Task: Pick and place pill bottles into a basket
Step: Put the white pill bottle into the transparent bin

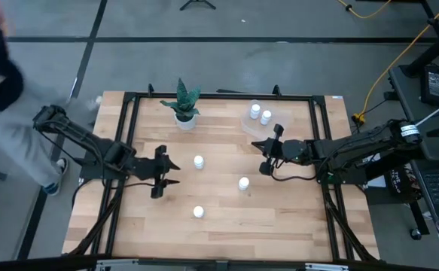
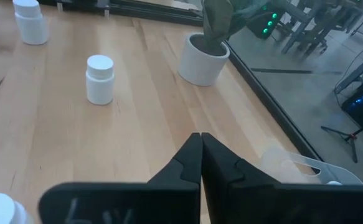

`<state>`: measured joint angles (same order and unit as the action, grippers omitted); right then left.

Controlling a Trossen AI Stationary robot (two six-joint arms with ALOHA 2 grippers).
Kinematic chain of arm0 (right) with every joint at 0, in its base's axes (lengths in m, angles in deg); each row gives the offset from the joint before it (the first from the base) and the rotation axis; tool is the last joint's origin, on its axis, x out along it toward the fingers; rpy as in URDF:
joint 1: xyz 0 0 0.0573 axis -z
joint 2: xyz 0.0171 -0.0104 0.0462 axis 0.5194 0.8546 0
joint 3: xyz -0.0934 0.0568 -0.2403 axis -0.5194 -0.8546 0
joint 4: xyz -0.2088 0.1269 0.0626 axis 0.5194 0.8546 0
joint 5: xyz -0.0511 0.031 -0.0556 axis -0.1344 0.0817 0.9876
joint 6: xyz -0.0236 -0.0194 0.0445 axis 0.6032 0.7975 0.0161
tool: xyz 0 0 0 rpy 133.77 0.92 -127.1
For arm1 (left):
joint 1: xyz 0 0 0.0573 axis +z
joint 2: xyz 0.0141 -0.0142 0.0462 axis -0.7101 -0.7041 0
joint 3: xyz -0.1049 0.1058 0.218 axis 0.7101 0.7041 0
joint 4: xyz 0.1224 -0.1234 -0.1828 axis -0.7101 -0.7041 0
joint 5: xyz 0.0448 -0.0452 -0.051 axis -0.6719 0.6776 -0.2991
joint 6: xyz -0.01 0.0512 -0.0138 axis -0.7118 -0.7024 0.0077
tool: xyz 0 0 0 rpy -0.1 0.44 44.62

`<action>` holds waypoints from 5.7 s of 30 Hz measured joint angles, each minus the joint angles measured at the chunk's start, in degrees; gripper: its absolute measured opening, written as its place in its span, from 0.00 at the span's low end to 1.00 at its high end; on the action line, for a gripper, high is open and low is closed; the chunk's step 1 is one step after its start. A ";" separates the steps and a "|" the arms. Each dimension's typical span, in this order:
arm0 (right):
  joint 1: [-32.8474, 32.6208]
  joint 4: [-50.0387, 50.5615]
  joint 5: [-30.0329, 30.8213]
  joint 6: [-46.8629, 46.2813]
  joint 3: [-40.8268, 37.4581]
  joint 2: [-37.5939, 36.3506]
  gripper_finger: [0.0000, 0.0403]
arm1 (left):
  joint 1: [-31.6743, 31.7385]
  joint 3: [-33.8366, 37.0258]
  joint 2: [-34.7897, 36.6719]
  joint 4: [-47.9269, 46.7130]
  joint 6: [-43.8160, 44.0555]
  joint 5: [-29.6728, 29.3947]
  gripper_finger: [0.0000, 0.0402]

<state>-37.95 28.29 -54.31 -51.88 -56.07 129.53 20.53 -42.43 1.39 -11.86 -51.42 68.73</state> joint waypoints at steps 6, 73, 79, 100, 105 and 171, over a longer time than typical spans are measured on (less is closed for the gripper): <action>0.00 -0.06 0.00 0.09 0.00 0.00 0.01 | -0.21 0.00 -0.01 0.35 -5.74 -3.69 0.57; 0.01 0.71 0.00 1.42 0.00 0.02 0.02 | -36.08 0.00 -25.65 -17.15 92.42 -6.09 0.54; 0.00 0.72 0.00 1.00 0.00 0.02 0.02 | -37.12 0.00 -31.94 -17.12 93.67 -11.73 0.54; 0.00 0.66 0.00 0.77 0.00 0.02 0.02 | -37.07 -0.42 -42.55 -16.42 96.69 -21.87 0.57; 0.00 0.64 -0.01 0.74 0.00 0.02 0.02 | -36.74 -0.42 -42.64 -16.19 96.64 -22.87 0.62; 0.02 0.15 0.00 -0.09 0.00 0.02 0.02 | -33.27 -0.17 -52.45 -19.18 98.15 -32.76 0.44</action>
<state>-37.93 28.44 -54.31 -51.97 -56.07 129.55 -12.74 -42.61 -51.06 -31.04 46.74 35.97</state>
